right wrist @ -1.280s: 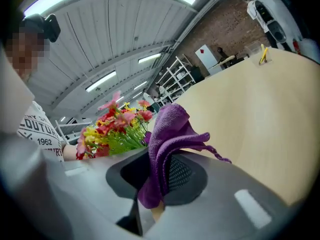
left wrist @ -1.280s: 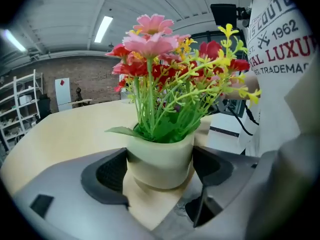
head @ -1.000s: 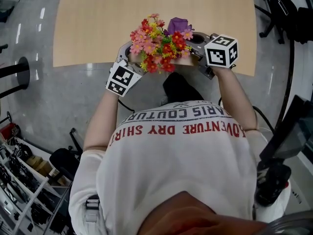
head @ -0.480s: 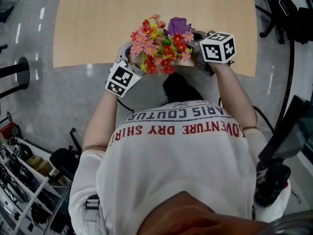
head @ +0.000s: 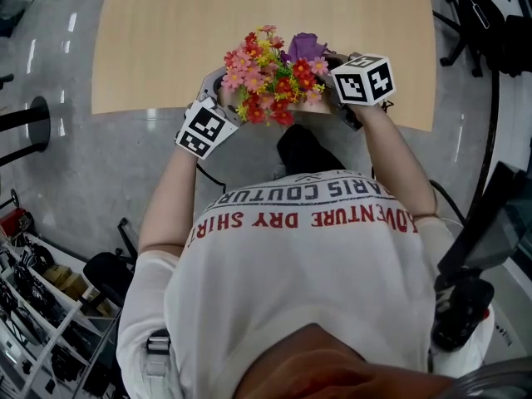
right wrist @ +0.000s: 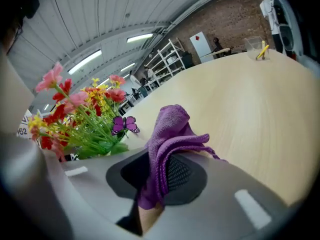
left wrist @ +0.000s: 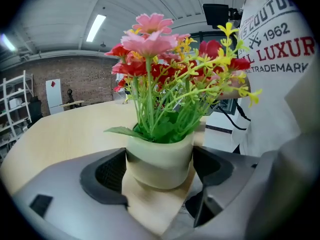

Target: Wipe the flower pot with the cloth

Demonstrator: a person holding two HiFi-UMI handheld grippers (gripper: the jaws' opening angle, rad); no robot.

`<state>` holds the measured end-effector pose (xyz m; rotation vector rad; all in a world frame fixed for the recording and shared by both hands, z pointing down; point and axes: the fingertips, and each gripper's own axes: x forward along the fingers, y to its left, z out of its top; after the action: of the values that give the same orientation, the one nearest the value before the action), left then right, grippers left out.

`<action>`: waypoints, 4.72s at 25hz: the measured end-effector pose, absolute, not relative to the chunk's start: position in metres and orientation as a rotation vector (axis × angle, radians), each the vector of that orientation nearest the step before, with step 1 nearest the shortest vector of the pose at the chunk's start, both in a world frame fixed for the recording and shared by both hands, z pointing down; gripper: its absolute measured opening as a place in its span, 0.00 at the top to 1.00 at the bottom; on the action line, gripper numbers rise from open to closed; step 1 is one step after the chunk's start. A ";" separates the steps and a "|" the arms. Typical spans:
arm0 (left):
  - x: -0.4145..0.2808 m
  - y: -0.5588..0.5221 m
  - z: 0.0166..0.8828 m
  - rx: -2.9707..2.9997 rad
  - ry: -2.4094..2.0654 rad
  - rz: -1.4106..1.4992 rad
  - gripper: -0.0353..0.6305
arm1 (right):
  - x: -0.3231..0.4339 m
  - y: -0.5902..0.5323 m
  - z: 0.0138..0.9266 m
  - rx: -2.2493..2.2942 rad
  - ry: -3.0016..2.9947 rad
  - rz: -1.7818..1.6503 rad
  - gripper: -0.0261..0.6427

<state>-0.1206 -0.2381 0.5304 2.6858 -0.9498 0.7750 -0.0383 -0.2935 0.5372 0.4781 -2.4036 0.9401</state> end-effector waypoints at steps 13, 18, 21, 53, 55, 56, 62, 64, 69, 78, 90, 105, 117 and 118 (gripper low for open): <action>-0.116 -0.210 0.504 2.440 -1.477 0.439 0.22 | 0.025 -0.243 0.494 0.882 -2.569 0.955 0.89; -0.103 -0.208 0.511 2.257 -1.683 0.458 0.15 | 0.046 -0.211 0.494 0.966 -2.553 0.979 0.89; -0.095 -0.213 0.516 2.161 -1.771 0.467 0.15 | 0.055 -0.203 0.494 0.996 -2.551 0.980 0.89; -0.095 -0.248 0.512 2.411 -1.538 0.338 0.19 | 0.028 -0.256 0.484 0.791 -2.641 0.945 0.89; -0.092 -0.247 0.515 2.461 -1.442 0.360 0.18 | 0.022 -0.264 0.485 0.730 -2.655 0.936 0.89; -0.090 -0.248 0.516 2.484 -1.394 0.372 0.18 | 0.019 -0.268 0.485 0.696 -2.661 0.929 0.89; -0.101 -0.253 0.512 2.610 -1.136 0.460 0.19 | -0.012 -0.285 0.475 0.469 -2.703 0.890 0.89; -0.101 -0.255 0.517 2.631 -1.079 0.479 0.19 | -0.018 -0.290 0.476 0.405 -2.712 0.874 0.89; -0.105 -0.256 0.515 2.649 -1.041 0.478 0.19 | -0.035 -0.290 0.480 0.287 -2.683 0.852 0.89; -0.104 -0.258 0.512 2.675 -1.010 0.473 0.18 | -0.048 -0.292 0.503 0.182 -2.567 0.891 0.89; -0.103 -0.265 0.518 2.674 -0.884 0.527 0.18 | -0.049 -0.310 0.544 0.385 -2.385 0.892 0.90; -0.125 -0.220 0.495 2.344 -1.429 0.336 0.18 | -0.001 -0.258 0.482 0.835 -2.521 0.853 0.90; -0.104 -0.242 0.514 2.154 -1.809 0.424 0.18 | 0.031 -0.237 0.488 0.964 -2.544 0.907 0.90; -0.105 -0.244 0.514 2.143 -1.823 0.436 0.18 | 0.032 -0.237 0.488 0.965 -2.545 0.912 0.90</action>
<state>-0.1054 -0.2438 0.5145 2.1428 -1.8226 0.4360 0.0316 -0.2374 0.4883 0.9652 -2.5446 0.9119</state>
